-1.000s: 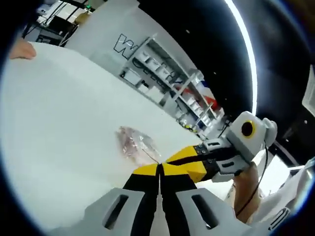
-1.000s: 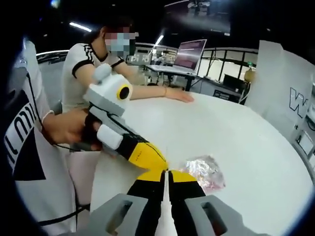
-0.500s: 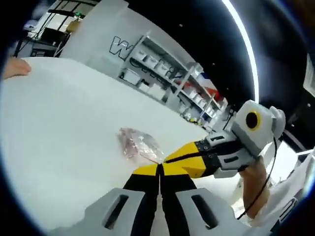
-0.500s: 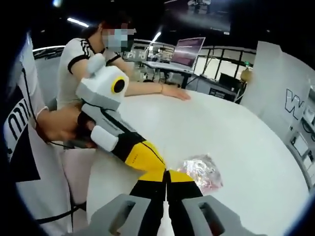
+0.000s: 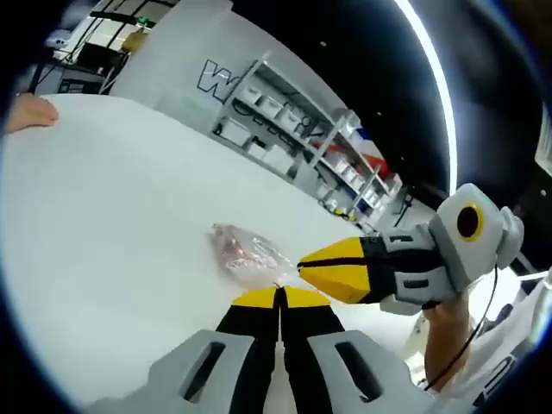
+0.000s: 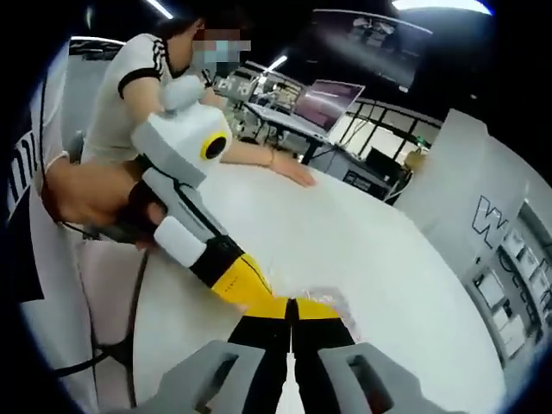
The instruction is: Open the resealable bag by pulling the two sides of the seal apart until the entire bag opening is separated and visibly accessible.
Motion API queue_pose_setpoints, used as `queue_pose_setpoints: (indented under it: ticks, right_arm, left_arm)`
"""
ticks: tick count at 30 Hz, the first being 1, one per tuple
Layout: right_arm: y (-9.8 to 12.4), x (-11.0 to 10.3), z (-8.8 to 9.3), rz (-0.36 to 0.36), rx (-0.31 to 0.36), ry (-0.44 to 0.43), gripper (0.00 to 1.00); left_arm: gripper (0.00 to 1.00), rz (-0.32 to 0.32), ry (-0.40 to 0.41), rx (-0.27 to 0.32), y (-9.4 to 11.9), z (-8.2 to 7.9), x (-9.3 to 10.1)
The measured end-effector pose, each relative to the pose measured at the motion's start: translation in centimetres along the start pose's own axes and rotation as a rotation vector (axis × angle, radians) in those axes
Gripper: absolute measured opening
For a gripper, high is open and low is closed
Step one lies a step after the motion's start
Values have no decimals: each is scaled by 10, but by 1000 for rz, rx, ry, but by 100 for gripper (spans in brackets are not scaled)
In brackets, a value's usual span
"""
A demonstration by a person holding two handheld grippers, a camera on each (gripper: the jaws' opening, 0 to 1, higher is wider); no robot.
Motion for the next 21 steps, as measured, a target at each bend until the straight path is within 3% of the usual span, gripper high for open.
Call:
queue_pose_setpoints:
  ticks: [7, 13, 15, 21]
  right_arm:
    - [1, 9, -6, 52, 46, 47, 0]
    - [-2, 0, 1, 16, 26, 39, 0]
    - [-3, -2, 4, 11, 11, 48, 5]
    - [-9, -5, 12, 2, -16, 45, 3]
  left_arm:
    - [0, 14, -3, -6, 1, 0, 2]
    - [0, 17, -11, -5, 2, 0, 2]
    - [0, 16, -13, -5, 3, 0, 2]
    - [0, 13, -28, -8, 4, 0, 2]
Point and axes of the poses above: the point that each gripper's makers call its tool centre point, and the gripper's own axes: y roughly backward along the fingers, x roughly to its right, z roughly out of its underside, the point moved 2 cm from there along y, roughly backward along the fingers, and after that the axes turned 1 degree about -y, right-handed, at the moved point
